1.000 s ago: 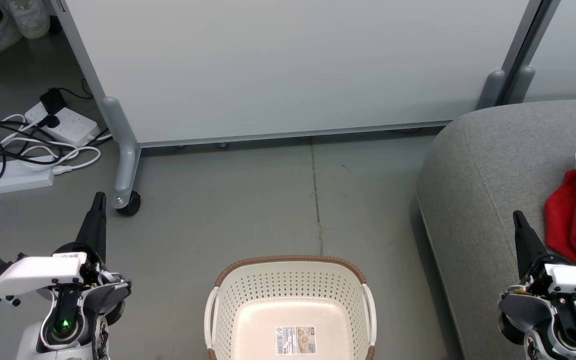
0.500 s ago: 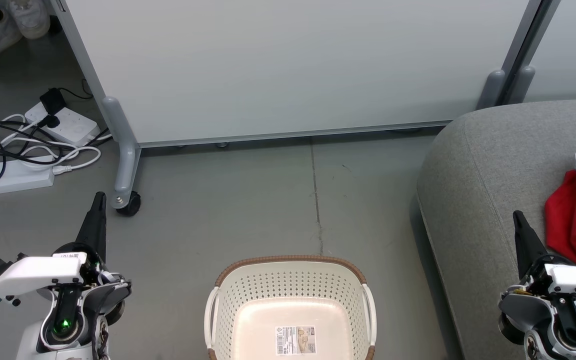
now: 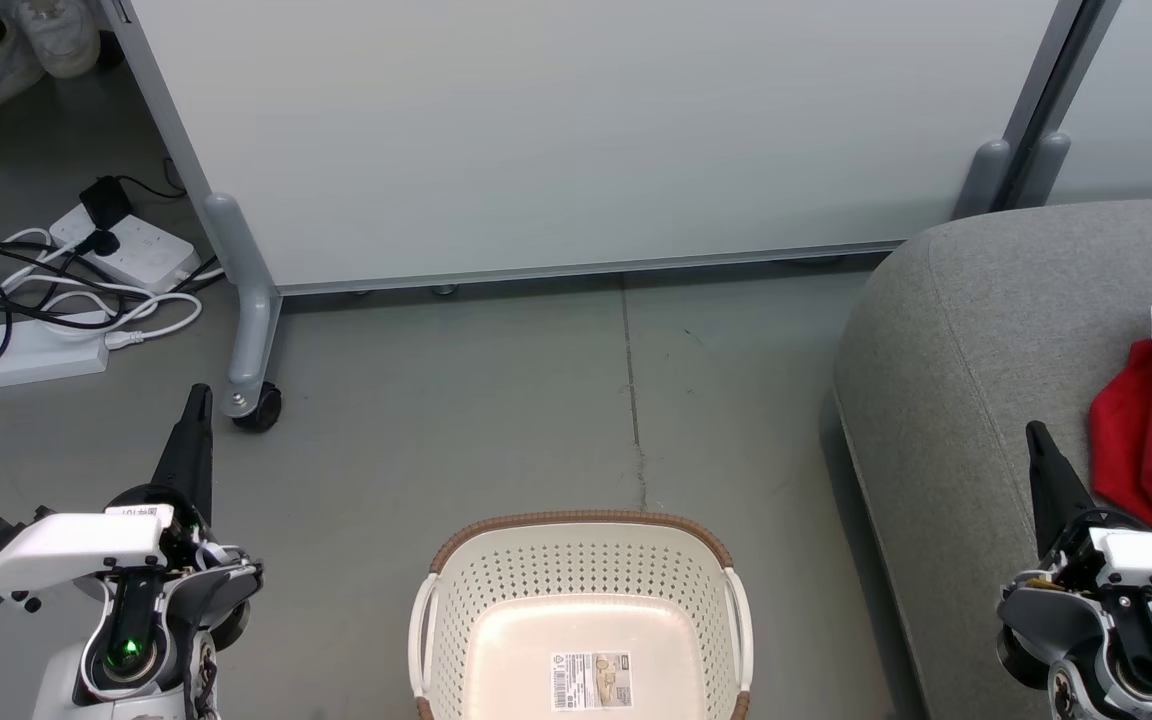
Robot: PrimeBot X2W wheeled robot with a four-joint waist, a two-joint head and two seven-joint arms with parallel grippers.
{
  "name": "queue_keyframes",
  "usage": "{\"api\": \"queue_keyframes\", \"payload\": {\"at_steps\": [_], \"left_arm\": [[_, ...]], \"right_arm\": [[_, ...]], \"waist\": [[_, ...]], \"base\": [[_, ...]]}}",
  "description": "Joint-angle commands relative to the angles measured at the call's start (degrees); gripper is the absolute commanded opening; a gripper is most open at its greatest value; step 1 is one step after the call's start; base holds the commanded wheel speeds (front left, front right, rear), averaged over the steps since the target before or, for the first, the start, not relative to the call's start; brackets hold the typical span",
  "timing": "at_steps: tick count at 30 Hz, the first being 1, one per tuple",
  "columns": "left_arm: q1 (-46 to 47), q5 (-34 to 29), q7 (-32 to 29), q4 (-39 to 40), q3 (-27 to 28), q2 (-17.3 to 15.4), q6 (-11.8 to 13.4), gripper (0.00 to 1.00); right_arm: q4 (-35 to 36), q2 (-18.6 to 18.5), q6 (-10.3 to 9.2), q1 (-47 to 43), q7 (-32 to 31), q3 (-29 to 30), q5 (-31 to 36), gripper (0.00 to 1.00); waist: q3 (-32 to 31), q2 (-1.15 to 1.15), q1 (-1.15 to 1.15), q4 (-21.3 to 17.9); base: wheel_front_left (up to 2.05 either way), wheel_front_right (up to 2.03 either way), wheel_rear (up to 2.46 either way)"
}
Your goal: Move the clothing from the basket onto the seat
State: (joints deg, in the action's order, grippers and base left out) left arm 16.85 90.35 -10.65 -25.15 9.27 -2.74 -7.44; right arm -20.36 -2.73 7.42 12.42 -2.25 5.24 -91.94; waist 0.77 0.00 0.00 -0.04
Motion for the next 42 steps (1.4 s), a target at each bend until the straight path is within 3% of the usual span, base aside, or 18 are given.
{"api": "queue_keyframes", "payload": {"at_steps": [1,42], "left_arm": [[0.93,0.37,-0.33,-0.03,0.20,-0.20,-0.19,0.00],[0.93,0.39,-0.33,-0.02,0.18,-0.20,-0.19,0.00]], "right_arm": [[0.00,-0.27,0.12,0.45,-0.09,0.16,-0.24,0.00],[0.01,-0.27,0.12,0.45,-0.08,0.15,-0.25,0.00]], "waist": [[0.00,0.00,0.00,0.00],[0.00,0.00,0.00,0.00]], "base": [[0.00,0.00,0.00],[0.00,0.00,0.00]]}}
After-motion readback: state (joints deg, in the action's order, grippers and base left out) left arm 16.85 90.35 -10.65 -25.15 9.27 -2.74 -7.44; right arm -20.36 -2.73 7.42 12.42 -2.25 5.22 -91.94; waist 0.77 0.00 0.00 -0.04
